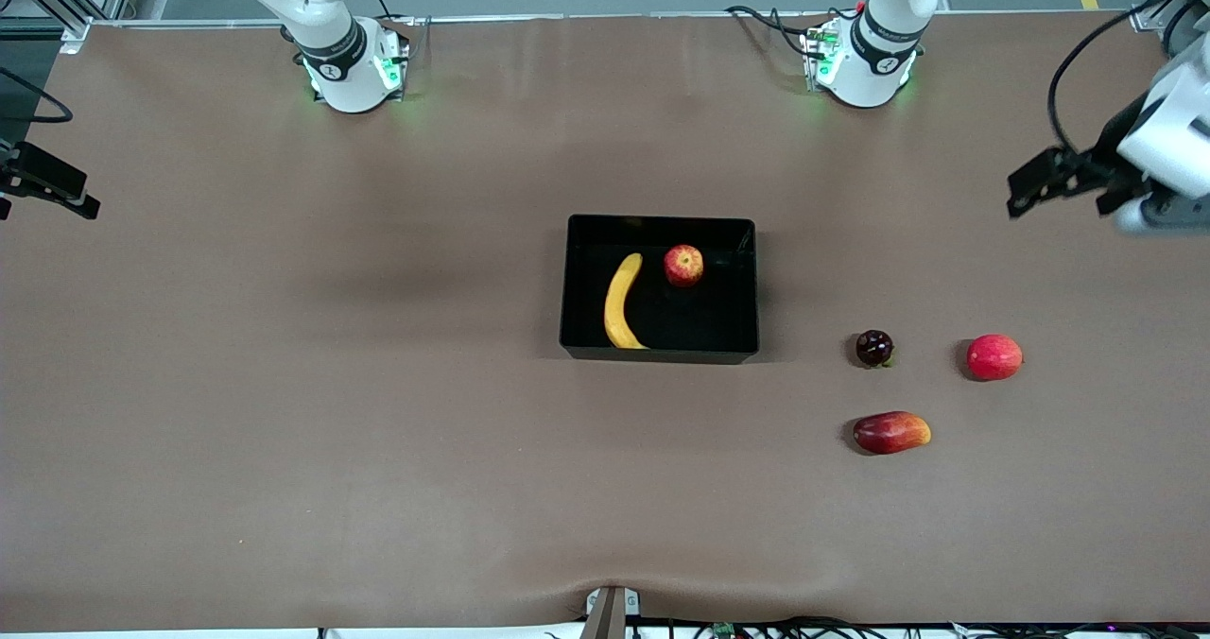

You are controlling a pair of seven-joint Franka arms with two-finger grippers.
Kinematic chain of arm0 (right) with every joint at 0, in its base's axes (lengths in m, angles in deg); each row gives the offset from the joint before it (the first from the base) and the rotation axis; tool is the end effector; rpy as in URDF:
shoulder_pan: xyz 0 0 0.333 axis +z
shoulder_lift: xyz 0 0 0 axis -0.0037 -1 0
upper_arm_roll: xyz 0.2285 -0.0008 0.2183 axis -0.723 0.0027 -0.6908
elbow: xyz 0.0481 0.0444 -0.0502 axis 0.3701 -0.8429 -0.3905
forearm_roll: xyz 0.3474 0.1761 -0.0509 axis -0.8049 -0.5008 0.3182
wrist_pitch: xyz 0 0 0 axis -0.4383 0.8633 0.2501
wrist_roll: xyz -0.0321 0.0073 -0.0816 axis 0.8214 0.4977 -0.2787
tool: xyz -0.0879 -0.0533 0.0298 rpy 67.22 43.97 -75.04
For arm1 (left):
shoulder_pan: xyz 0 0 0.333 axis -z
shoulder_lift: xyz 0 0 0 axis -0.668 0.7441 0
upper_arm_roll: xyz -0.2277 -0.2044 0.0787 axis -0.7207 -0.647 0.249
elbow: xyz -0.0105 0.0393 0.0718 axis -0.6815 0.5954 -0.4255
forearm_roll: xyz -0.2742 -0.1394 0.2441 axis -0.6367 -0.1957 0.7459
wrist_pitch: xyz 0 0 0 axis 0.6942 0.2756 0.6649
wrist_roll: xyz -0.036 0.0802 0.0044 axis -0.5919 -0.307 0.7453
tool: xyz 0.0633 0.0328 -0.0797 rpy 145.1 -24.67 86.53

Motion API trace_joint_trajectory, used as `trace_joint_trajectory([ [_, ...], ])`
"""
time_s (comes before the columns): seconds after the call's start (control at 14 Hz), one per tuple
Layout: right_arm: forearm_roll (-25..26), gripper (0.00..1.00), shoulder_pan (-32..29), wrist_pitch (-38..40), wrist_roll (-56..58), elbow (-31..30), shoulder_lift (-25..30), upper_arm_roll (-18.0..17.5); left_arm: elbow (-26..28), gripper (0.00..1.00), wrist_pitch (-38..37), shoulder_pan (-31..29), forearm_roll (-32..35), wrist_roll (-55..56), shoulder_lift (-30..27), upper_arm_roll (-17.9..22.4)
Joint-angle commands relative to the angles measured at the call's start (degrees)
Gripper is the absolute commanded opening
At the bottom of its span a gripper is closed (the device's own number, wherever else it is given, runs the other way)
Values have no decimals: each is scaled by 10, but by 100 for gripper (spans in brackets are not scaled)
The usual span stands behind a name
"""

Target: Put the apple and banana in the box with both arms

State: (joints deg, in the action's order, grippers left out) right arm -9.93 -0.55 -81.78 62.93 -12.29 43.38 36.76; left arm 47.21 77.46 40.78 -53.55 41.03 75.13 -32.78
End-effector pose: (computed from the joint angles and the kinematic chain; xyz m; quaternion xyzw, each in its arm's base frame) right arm 0.5585 -0.0441 0.6595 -1.0000 0.0052 -0.0021 0.0059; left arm 0.5396 -0.0527 0.6468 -0.9998 -0.0088 0.0168 0.0037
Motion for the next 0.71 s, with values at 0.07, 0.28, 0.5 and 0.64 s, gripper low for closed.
trace_joint_trajectory([
  [0.07, 3, 100, -2, -3, -3, -1, 2, -5, 79, 100, -11, 30, -12, -4, -89, 28],
  [0.28, 3, 100, -2, -3, -4, -1, 1, -6, 111, 100, -12, 44, -12, -4, -134, 44],
  [0.5, 3, 100, -3, -3, -4, -1, 2, -6, 105, 100, -16, 48, -9, -3, -136, 45],
  [0.64, 2, 100, -3, -3, -4, -1, 2, -6, 98, 100, -16, 45, -10, -1, -129, 44],
])
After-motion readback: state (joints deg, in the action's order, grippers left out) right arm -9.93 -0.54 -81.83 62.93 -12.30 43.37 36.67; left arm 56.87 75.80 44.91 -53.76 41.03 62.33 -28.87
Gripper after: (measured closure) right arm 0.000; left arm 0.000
